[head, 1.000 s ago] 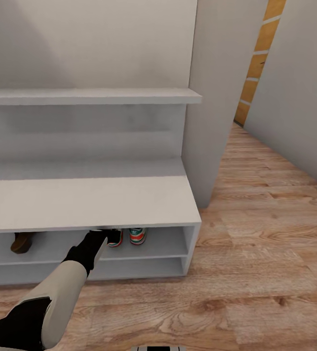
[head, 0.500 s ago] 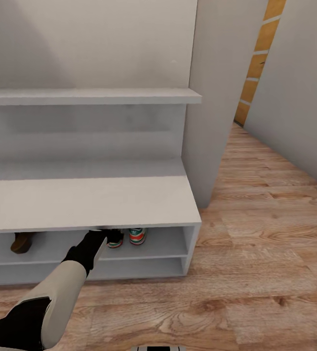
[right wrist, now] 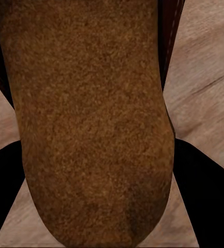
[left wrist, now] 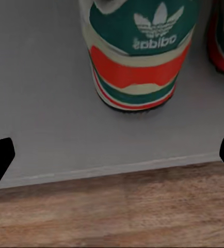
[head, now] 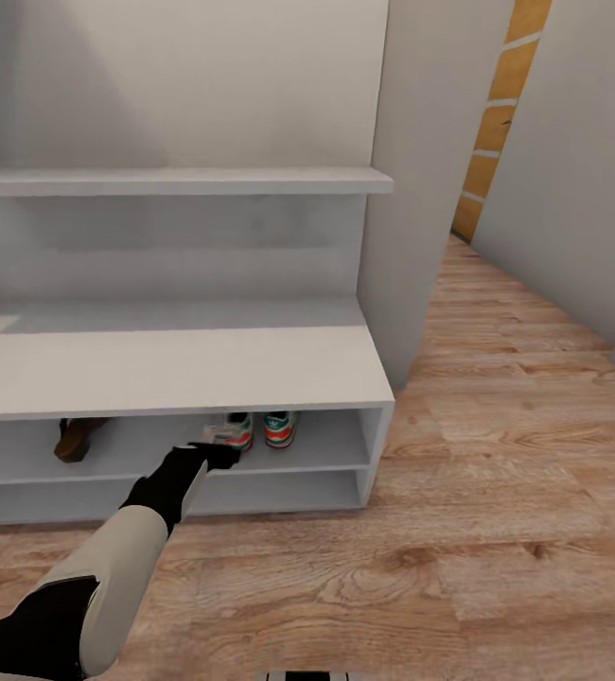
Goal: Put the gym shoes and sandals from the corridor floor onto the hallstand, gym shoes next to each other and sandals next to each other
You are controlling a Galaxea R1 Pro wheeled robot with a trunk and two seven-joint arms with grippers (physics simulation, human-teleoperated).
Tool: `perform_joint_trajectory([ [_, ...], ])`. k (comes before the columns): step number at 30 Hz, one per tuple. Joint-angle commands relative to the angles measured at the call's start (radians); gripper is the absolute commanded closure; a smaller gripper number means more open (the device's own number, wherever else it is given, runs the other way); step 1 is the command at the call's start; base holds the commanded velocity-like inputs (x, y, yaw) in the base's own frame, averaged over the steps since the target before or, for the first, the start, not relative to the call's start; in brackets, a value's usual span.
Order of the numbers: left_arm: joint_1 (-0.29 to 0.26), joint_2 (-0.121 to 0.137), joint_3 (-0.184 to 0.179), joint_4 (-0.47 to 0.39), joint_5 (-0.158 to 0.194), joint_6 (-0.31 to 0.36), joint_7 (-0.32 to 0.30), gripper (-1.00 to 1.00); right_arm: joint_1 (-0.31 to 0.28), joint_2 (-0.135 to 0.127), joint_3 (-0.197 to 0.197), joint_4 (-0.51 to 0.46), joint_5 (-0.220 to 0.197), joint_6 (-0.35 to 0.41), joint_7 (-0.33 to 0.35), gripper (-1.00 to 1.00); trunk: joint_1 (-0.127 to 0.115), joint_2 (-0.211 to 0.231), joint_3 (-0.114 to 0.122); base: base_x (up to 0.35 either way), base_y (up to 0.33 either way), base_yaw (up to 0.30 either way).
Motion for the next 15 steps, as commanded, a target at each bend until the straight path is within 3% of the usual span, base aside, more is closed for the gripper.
perform_joint_trajectory([
  [1,0.0,-0.001,0.008,-0.002,-0.009,-0.004,-0.005,-1.0,-0.001,0.0,-0.003,-0.001,-0.005,0.004,0.007,1.0,-0.001,0.0,-0.001,-0.318,0.107,0.0],
  [15,0.0,-0.001,0.008,-0.001,-0.009,-0.018,-0.005,-1.0,-0.001,0.0,-0.002,-0.001,-0.005,0.004,0.007,1.0,-0.001,0.0,-0.001,-0.322,0.108,0.0],
])
